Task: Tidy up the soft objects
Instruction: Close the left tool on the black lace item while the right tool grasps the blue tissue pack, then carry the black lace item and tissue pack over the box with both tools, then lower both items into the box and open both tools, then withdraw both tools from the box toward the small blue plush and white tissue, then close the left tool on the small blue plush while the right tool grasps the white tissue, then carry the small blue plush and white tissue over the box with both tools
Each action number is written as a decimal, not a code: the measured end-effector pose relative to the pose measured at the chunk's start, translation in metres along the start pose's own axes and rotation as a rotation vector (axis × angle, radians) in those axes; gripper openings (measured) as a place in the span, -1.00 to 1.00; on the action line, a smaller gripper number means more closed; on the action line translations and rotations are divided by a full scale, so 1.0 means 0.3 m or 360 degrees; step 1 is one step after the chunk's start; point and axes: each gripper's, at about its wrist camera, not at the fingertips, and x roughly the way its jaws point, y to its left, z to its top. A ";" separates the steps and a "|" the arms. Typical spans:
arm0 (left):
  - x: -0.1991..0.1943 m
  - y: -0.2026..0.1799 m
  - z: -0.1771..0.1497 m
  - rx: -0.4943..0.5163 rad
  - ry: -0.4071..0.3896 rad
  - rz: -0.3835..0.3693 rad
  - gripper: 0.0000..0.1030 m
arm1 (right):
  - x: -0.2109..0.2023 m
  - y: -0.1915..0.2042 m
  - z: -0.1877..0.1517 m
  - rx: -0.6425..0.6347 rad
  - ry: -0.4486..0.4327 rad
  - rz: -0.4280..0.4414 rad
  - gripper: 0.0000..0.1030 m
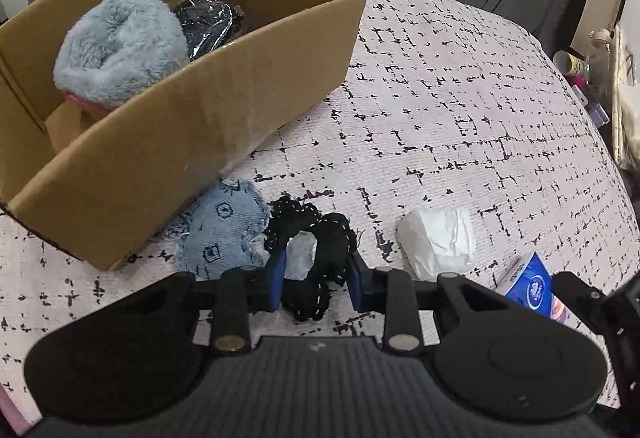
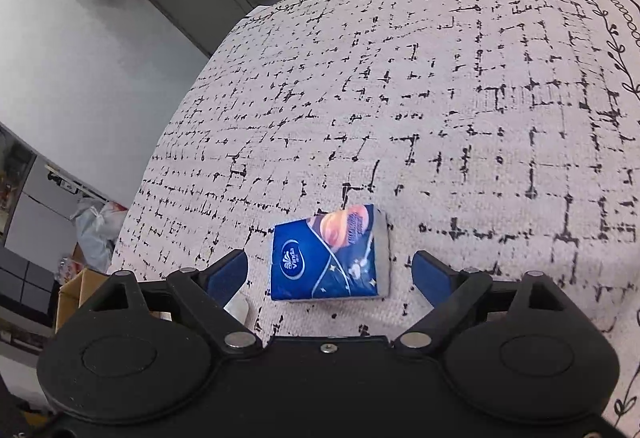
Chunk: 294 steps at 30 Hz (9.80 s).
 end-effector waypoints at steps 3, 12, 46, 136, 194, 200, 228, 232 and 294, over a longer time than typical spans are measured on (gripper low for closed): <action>0.002 -0.006 0.003 -0.0008 0.0020 -0.0026 -0.41 | 0.010 0.010 0.002 -0.0028 -0.0016 -0.0007 0.73; -0.017 -0.023 -0.011 0.0036 0.0057 -0.0159 -0.41 | 0.050 0.031 0.003 -0.0133 -0.0026 -0.0069 -0.29; -0.368 0.113 0.164 0.0439 -0.0083 -0.0653 -0.41 | -0.351 0.126 -0.046 -0.0044 -0.0221 0.0146 -0.67; -0.415 0.444 0.391 0.0483 -0.0135 -0.0442 0.64 | -0.313 0.630 -0.269 -0.0526 0.0021 0.0305 0.39; -0.148 0.044 -0.070 0.0696 -0.0173 0.0051 -0.15 | -0.192 0.135 -0.097 0.0031 0.0169 0.0423 0.47; -0.105 0.023 -0.085 0.0678 -0.0247 0.0188 -0.18 | -0.117 0.089 -0.086 0.0147 0.0225 0.0452 0.39; -0.077 0.051 -0.007 0.0522 -0.0257 -0.0075 -0.72 | 0.070 0.072 -0.089 0.0233 0.0293 0.0406 0.19; -0.066 0.057 0.024 0.0488 -0.0232 -0.0154 -0.72 | 0.087 0.090 -0.090 0.0228 0.0279 0.0382 0.19; -0.458 0.293 0.291 0.0511 -0.0378 -0.0560 -0.72 | -0.336 0.439 -0.145 -0.0348 -0.0142 0.0230 -0.30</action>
